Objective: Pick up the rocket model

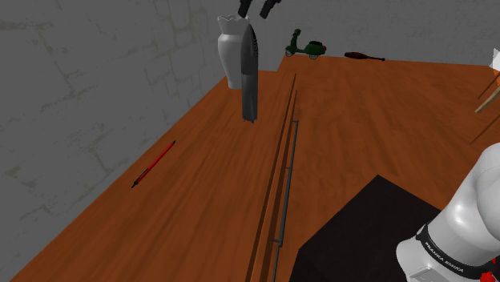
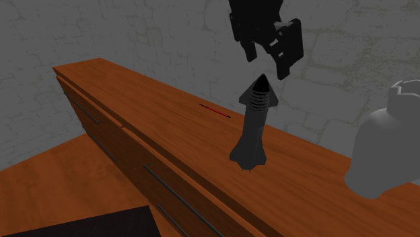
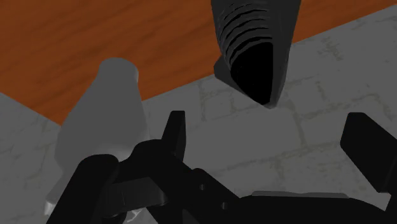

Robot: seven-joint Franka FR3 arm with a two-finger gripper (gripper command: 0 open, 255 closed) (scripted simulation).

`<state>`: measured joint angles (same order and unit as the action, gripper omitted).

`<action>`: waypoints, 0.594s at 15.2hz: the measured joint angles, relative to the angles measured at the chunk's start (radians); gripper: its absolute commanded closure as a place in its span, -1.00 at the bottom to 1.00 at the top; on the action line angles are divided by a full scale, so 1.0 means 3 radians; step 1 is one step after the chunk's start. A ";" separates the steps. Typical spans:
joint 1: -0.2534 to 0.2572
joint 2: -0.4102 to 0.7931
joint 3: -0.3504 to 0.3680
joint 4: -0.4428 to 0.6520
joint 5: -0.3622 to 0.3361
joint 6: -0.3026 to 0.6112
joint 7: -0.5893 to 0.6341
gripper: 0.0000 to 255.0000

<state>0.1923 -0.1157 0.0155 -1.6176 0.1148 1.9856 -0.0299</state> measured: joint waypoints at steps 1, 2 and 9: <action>0.0008 0.0061 0.0004 0.0092 0.0014 0.0007 -0.0016 -1.00; 0.0012 0.0070 0.0007 0.0088 0.0023 0.0039 -0.0029 -1.00; 0.0018 0.0004 0.0011 -0.0272 0.0051 0.0350 -0.0076 -1.00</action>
<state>0.1977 -0.1145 0.0188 -1.6992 0.1300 2.0905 -0.0529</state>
